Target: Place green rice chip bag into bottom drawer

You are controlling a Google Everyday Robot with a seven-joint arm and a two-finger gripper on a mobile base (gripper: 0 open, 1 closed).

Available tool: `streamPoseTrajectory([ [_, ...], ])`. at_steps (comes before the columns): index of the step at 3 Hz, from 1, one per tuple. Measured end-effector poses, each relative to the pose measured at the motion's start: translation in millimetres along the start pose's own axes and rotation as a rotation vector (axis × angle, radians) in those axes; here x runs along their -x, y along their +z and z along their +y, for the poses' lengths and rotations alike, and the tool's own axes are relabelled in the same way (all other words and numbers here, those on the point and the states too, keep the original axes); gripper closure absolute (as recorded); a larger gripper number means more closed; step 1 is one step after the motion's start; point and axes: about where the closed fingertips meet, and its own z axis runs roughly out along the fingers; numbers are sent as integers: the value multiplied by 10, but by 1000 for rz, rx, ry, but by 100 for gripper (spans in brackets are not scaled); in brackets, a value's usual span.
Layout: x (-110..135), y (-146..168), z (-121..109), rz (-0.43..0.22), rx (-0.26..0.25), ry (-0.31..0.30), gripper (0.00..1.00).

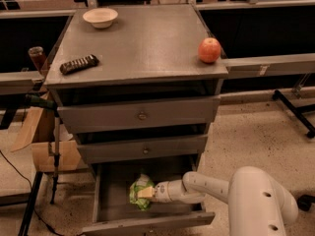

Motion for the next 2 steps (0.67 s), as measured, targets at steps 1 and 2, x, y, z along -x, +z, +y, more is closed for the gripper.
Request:
streamPoseTrajectory([
  [1, 66, 18, -96, -72, -35, 38, 34],
  [2, 97, 36, -144, -107, -69, 56, 13],
])
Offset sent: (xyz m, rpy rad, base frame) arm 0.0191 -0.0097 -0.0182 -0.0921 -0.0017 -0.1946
